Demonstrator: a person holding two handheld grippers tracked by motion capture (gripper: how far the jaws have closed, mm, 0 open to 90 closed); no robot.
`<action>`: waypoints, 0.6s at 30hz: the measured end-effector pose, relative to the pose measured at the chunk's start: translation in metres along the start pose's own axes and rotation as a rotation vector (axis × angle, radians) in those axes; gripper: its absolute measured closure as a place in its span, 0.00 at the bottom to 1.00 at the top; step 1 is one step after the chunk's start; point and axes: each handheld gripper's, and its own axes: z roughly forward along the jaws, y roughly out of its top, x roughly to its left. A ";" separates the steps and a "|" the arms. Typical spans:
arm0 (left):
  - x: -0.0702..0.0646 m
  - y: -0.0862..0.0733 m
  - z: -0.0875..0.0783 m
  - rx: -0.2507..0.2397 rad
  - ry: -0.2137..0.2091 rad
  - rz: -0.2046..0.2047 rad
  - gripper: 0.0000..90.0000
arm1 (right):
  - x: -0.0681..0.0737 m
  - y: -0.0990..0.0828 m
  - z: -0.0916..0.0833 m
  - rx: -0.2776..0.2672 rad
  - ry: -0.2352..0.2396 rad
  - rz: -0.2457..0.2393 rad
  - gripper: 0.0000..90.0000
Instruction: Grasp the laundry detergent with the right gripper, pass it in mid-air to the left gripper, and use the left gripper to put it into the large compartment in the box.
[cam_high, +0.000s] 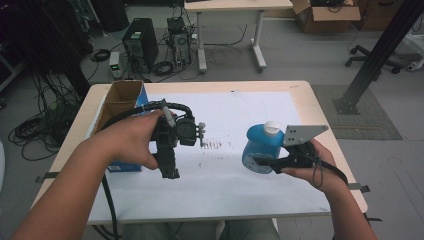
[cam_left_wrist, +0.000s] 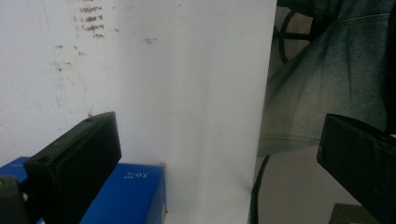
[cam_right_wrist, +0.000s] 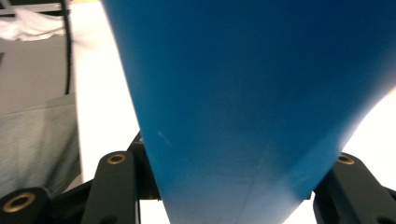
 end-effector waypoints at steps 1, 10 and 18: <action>0.000 0.001 -0.001 0.004 0.000 0.002 0.00 | 0.002 0.001 0.000 0.000 0.011 -0.006 0.51; 0.000 0.008 -0.002 0.004 0.000 0.016 0.00 | 0.018 0.012 0.009 0.013 0.103 -0.062 0.51; 0.000 0.013 -0.002 0.005 -0.002 0.024 0.00 | 0.024 0.010 0.026 0.021 0.142 -0.079 0.51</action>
